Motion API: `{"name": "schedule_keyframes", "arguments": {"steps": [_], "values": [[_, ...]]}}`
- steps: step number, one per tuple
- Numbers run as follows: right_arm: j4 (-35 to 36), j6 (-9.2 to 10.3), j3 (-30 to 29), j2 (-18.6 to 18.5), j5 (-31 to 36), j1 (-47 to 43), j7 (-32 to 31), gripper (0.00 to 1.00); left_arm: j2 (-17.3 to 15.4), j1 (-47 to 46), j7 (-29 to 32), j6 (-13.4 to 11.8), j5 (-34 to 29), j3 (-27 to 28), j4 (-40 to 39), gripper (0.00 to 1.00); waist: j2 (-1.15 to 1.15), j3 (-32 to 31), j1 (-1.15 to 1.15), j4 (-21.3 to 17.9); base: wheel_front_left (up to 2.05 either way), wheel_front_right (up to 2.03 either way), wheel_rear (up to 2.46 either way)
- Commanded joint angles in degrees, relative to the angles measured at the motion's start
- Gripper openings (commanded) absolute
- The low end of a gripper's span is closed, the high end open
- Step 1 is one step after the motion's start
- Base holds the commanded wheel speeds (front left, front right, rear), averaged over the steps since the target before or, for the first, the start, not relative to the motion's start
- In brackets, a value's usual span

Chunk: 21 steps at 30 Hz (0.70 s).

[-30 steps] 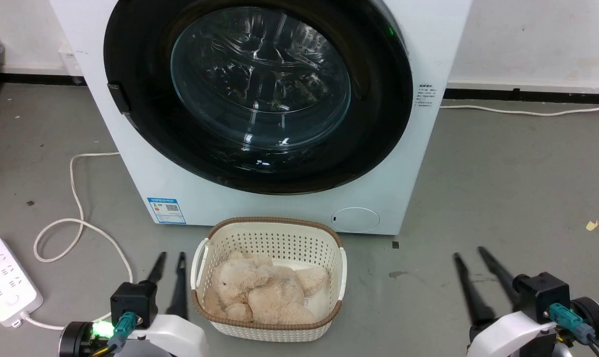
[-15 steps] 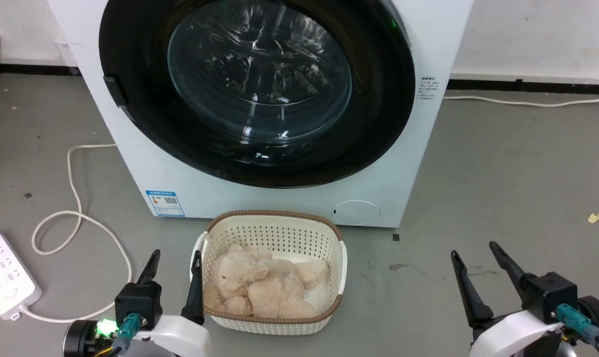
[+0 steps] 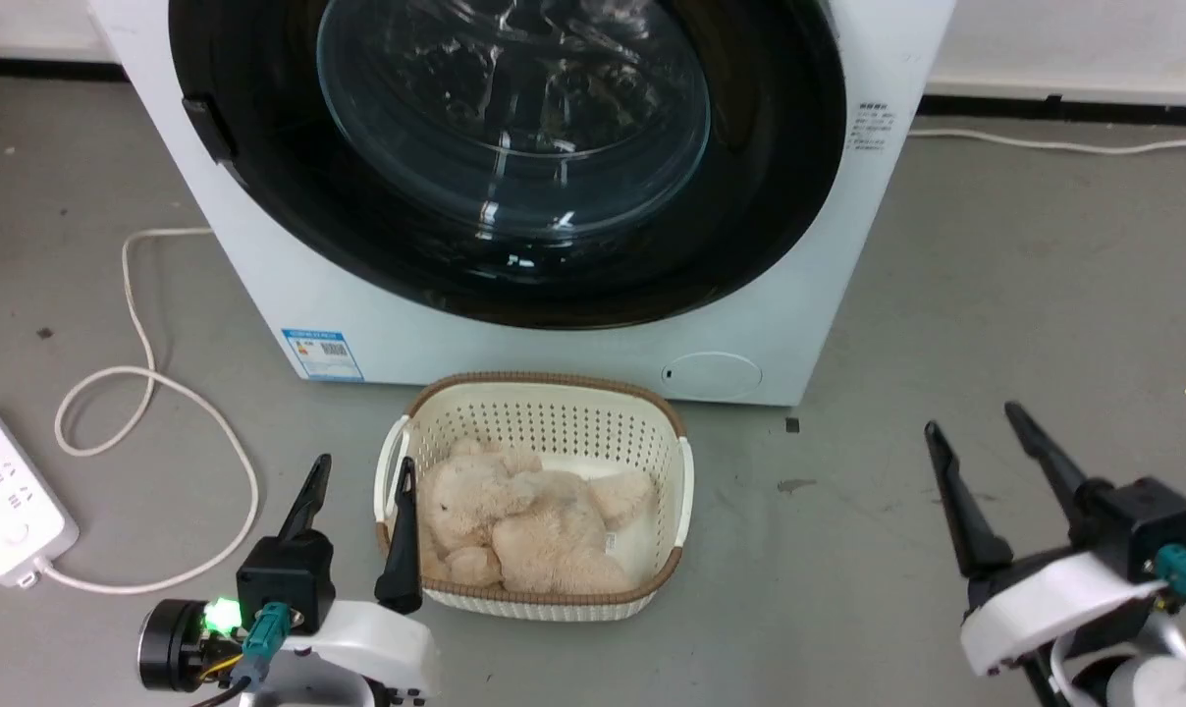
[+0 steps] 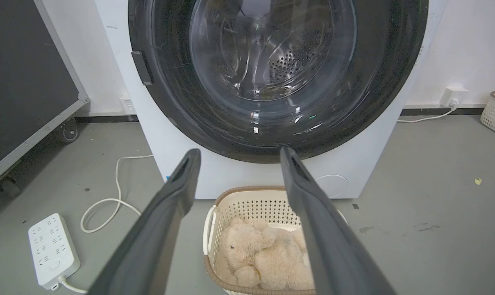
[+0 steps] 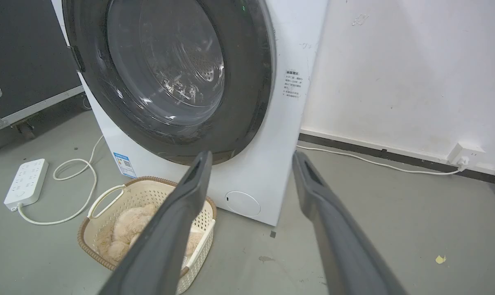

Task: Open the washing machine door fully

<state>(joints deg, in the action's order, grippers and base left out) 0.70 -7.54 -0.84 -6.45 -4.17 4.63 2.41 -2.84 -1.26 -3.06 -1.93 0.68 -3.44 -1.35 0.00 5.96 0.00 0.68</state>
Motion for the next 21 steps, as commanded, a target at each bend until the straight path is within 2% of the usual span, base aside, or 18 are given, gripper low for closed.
{"name": "schedule_keyframes", "arguments": {"steps": [1, 8, 9, 10, 21], "values": [[0.51, 0.01, -0.13, -0.87, -0.70, 1.67, 0.46, 1.00, -0.01, -1.03, -0.54, -0.48, 0.28, -0.51, -0.37, 1.00, 0.00, 0.68, 0.00, 0.25, 0.00, 0.00, 0.00], [0.20, 0.02, 0.36, -3.89, -4.20, 7.06, -0.37, 1.00, -0.01, -2.32, -1.62, -1.47, 0.47, -1.43, -1.10, 1.00, 0.00, 3.43, 0.00, 1.10, 0.00, 0.00, 0.00], [0.01, 0.02, 0.43, -4.12, -4.89, 7.75, -0.61, 0.29, -0.01, -2.44, -1.74, -1.56, 0.49, -1.54, -1.18, 1.00, 0.00, 3.72, 0.00, 1.20, 0.00, 0.00, 0.00], [-0.19, 0.02, 0.43, -4.33, -5.62, 8.49, -0.84, 0.00, -0.01, -2.56, -1.86, -1.65, 0.51, -1.66, -1.26, 1.00, 0.00, 4.02, 0.00, 1.31, 0.00, 0.00, 0.00], [-4.51, 0.02, -1.53, -5.25, -15.23, 17.69, -4.07, 0.00, -0.02, -3.98, -3.17, -2.99, 1.05, -3.37, -2.08, 1.00, 0.00, 7.20, 0.00, 2.86, 0.00, 0.00, 0.00]]}}
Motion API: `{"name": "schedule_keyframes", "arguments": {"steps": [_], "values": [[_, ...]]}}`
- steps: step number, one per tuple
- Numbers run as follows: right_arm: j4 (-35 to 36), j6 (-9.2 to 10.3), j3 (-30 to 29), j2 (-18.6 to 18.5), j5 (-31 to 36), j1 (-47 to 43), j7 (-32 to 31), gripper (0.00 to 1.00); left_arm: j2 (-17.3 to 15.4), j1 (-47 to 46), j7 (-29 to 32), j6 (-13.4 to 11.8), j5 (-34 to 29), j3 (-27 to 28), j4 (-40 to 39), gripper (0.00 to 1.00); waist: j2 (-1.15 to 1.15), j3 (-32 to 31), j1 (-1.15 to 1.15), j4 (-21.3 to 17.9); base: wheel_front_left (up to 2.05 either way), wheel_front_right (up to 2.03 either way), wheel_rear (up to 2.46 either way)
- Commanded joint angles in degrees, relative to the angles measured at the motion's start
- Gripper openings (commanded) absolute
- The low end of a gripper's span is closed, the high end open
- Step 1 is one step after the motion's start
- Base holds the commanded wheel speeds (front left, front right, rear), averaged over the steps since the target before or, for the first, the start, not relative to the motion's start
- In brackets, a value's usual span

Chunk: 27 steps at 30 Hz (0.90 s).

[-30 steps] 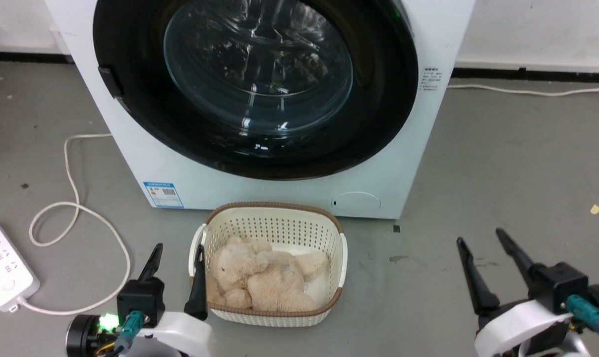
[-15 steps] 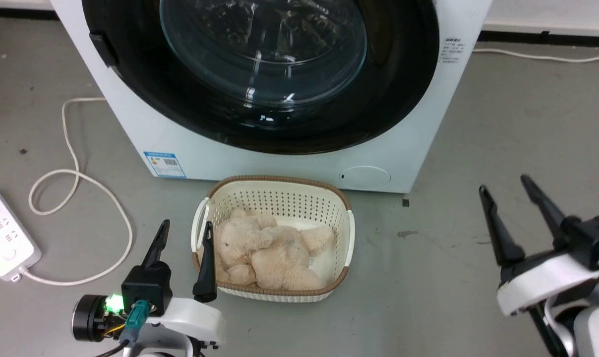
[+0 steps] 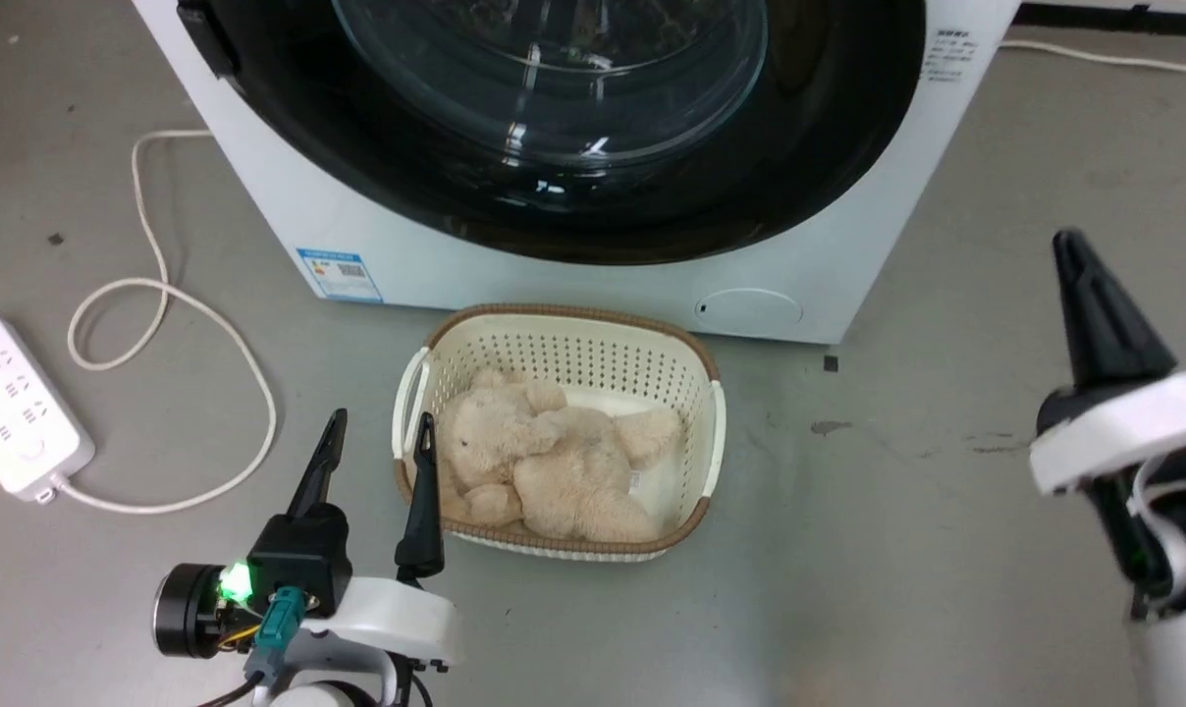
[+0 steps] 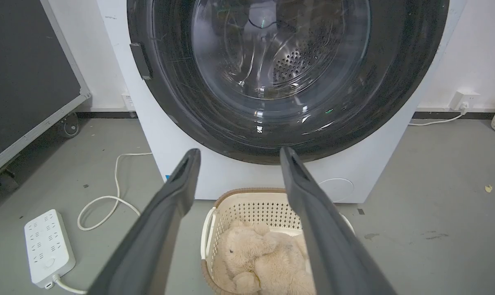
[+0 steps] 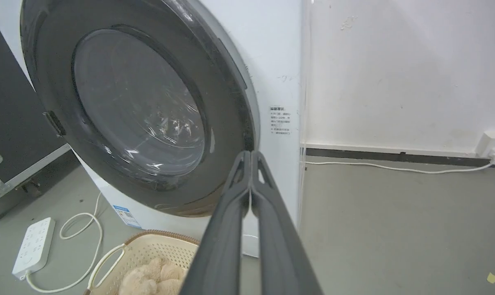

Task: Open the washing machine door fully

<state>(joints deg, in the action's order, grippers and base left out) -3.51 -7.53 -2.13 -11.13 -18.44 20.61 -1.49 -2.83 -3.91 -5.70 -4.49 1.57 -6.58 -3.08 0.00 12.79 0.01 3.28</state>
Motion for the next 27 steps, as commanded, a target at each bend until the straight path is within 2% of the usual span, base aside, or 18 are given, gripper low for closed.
{"name": "schedule_keyframes", "arguments": {"steps": [1, 9, 21, 27], "values": [[-0.81, 0.01, -0.55, -0.64, -1.92, 2.69, -0.61, 0.00, -0.03, -1.42, -0.65, -0.54, 0.18, -0.35, -0.43, 1.00, 0.00, 0.66, -0.01, 0.41, 0.00, 0.00, 0.00], [-5.55, 0.02, -2.78, -1.47, -8.28, 11.13, -4.56, 0.00, -0.03, -2.12, -1.61, -1.37, 0.35, -1.11, -1.37, 1.00, 0.00, 3.07, -0.01, 1.67, 0.00, 0.00, 0.00], [-17.80, 0.02, -8.63, -0.43, -19.41, 26.14, -15.80, 0.00, -0.03, -3.31, -3.05, -2.90, 0.81, -2.73, -2.61, 1.00, 0.00, 7.15, -0.01, 3.38, 0.00, 0.00, 0.00], [-22.82, 0.02, -10.33, -1.05, -21.90, 31.60, -19.90, 0.00, -0.03, -3.74, -3.65, -3.59, 0.99, -3.56, -3.16, 1.00, 0.00, 8.70, -0.01, 4.32, 0.00, 0.00, 0.00]]}}
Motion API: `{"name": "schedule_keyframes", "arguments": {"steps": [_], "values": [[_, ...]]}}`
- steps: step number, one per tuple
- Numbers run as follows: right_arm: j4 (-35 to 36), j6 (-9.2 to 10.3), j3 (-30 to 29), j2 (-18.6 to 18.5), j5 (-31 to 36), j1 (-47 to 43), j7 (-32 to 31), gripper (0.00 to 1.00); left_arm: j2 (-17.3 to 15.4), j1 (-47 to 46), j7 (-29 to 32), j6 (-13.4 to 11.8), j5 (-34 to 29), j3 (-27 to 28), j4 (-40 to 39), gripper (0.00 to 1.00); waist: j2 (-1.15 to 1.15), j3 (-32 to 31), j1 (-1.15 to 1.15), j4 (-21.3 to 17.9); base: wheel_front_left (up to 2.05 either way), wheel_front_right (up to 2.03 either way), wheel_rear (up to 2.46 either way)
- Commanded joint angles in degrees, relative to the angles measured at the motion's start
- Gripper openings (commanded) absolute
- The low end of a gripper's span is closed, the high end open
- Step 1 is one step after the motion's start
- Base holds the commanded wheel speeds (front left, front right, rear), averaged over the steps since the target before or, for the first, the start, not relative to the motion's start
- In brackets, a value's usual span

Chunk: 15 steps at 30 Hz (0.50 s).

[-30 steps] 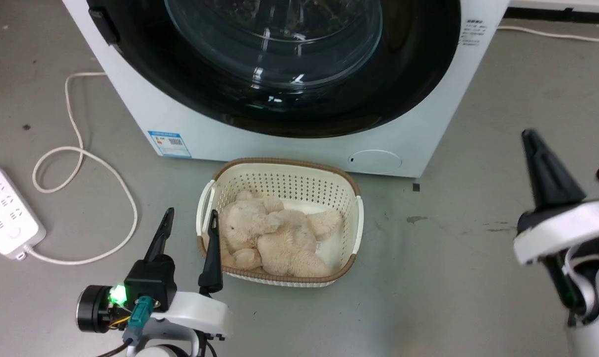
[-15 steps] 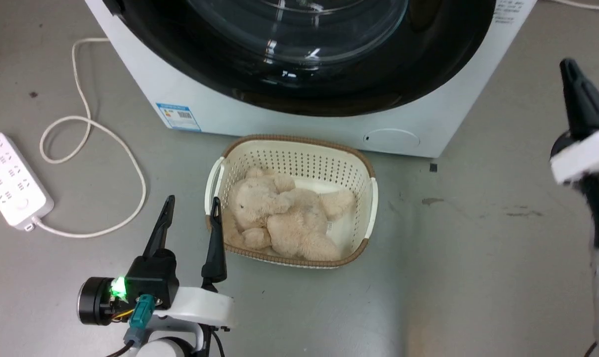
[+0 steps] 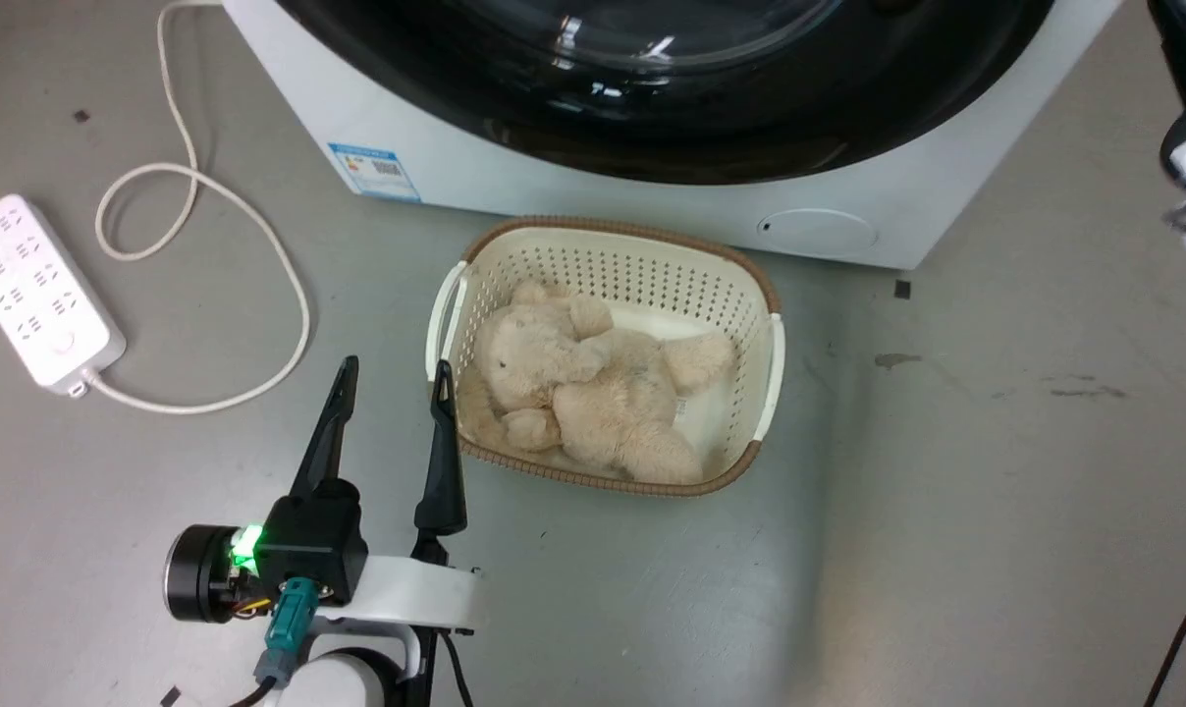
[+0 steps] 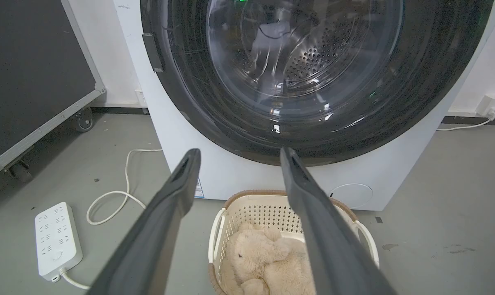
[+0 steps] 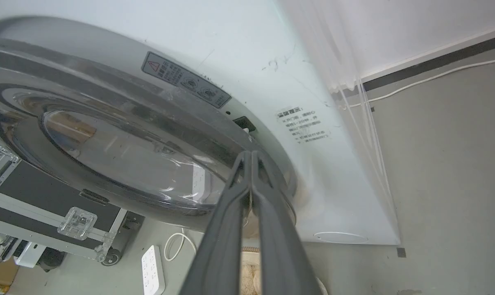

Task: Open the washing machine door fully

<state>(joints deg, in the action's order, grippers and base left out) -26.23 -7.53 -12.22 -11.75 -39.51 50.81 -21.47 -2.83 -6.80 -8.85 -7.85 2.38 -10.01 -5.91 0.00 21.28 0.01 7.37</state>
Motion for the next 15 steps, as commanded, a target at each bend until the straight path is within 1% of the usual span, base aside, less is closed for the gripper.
{"name": "schedule_keyframes", "arguments": {"steps": [1, 8, 12, 15], "values": [[-1.21, 0.02, -0.60, -0.57, -1.29, 2.51, -0.73, 0.00, -0.03, -0.91, -0.61, -0.36, 0.20, -0.23, -0.45, 1.00, 0.00, 0.50, -0.01, 0.40, 0.00, 0.00, 0.00], [-8.80, 0.03, -3.38, -0.96, -4.98, 10.95, -6.70, 0.00, -0.04, -1.55, -1.45, -0.94, 0.30, -0.81, -1.18, 1.00, 0.00, 2.60, -0.01, 1.26, 0.00, 0.00, 0.00], [-12.33, 0.03, -3.74, -1.75, -5.37, 15.04, -9.28, 0.00, -0.04, -2.21, -1.93, -1.43, 0.42, -1.44, -1.58, 1.00, 0.00, 3.87, -0.01, 1.57, 0.00, 0.00, 0.00], [-14.83, 0.03, -4.47, -2.43, -6.03, 17.73, -10.80, 0.00, -0.04, -2.86, -2.29, -2.06, 1.73, -2.06, -2.47, 1.00, 0.00, 4.70, -0.01, 1.96, 0.00, 0.00, 0.00]]}}
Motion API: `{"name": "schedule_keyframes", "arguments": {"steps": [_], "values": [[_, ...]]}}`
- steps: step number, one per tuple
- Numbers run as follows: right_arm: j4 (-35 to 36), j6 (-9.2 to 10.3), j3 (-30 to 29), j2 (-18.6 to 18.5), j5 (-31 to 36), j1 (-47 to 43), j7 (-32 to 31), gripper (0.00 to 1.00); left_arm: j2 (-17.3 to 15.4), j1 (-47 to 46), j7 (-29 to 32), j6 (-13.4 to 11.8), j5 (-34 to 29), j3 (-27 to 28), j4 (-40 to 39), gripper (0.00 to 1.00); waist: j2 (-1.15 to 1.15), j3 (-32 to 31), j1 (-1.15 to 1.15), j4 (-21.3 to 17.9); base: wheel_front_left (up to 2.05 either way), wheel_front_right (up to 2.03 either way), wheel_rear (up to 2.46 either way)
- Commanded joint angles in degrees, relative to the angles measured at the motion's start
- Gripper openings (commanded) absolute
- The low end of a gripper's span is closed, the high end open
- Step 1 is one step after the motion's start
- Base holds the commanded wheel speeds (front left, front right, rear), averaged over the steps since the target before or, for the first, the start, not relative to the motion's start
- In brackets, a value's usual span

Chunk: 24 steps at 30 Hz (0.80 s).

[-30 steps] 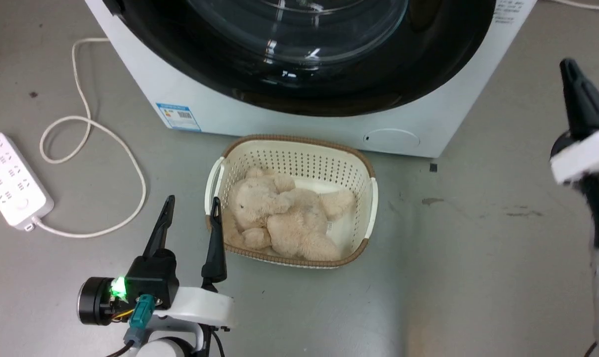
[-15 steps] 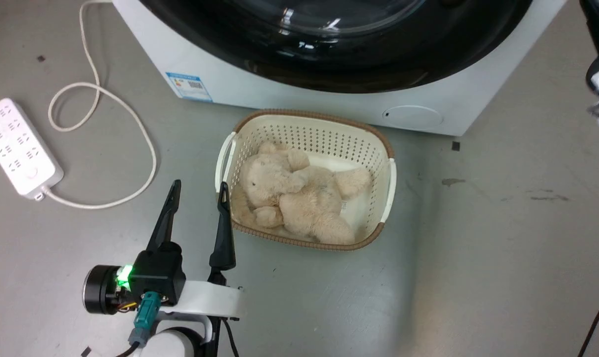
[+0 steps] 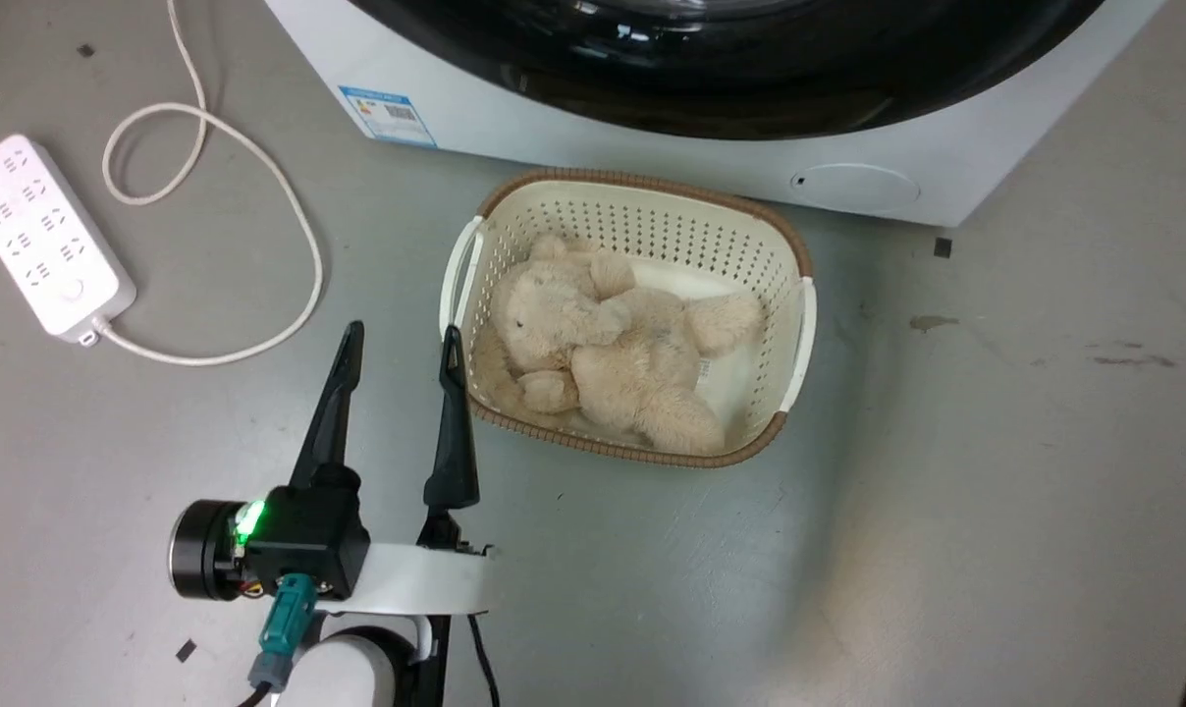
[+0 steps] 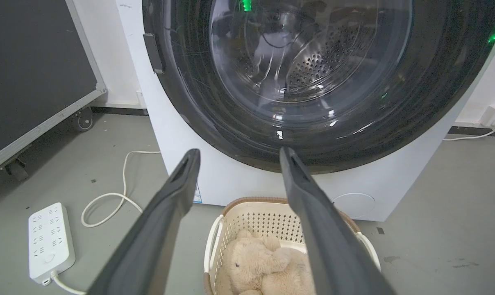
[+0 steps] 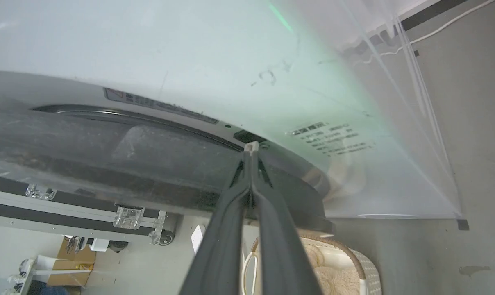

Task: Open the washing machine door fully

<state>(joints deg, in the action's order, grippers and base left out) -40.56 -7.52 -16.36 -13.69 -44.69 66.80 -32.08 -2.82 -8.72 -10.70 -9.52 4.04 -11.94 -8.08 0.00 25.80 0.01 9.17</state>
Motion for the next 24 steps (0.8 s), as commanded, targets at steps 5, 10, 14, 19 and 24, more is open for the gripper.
{"name": "schedule_keyframes", "arguments": {"steps": [5, 10, 14, 19, 24], "values": [[-4.86, 0.02, -1.82, -1.22, -2.78, 6.37, -3.95, 0.00, -0.05, -1.68, -1.04, -0.81, 0.27, -0.57, -1.05, 1.00, 0.00, 1.41, -0.01, 0.86, 0.00, 0.00, 0.00], [-8.56, 0.02, -3.57, -1.04, -5.36, 10.75, -7.76, 0.00, -0.05, -2.10, -1.64, -1.35, 0.34, -0.77, -1.82, 1.00, 0.00, 2.63, -0.01, 1.42, 0.00, 0.00, 0.00], [-10.98, 0.02, -4.18, -1.53, -6.29, 12.81, -10.16, 0.00, -0.05, -2.48, -2.12, -1.66, 0.46, -1.27, -1.94, 1.00, 0.00, 3.14, -0.01, 1.95, 0.00, 0.00, 0.00], [-12.59, 0.03, -4.58, -1.87, -7.60, 12.77, -13.58, 0.00, -0.05, -2.46, -2.72, -2.08, 0.49, -1.54, -1.71, 1.00, 0.00, 2.45, -0.01, 2.06, 0.00, 0.00, 0.00], [-12.99, 0.03, -5.44, -1.40, -9.65, 10.45, -16.56, 0.00, -0.06, -1.92, -3.32, -2.32, 2.39, -1.14, -1.68, 1.00, 0.00, 0.24, -0.01, 1.57, 0.00, 0.00, 0.00]]}}
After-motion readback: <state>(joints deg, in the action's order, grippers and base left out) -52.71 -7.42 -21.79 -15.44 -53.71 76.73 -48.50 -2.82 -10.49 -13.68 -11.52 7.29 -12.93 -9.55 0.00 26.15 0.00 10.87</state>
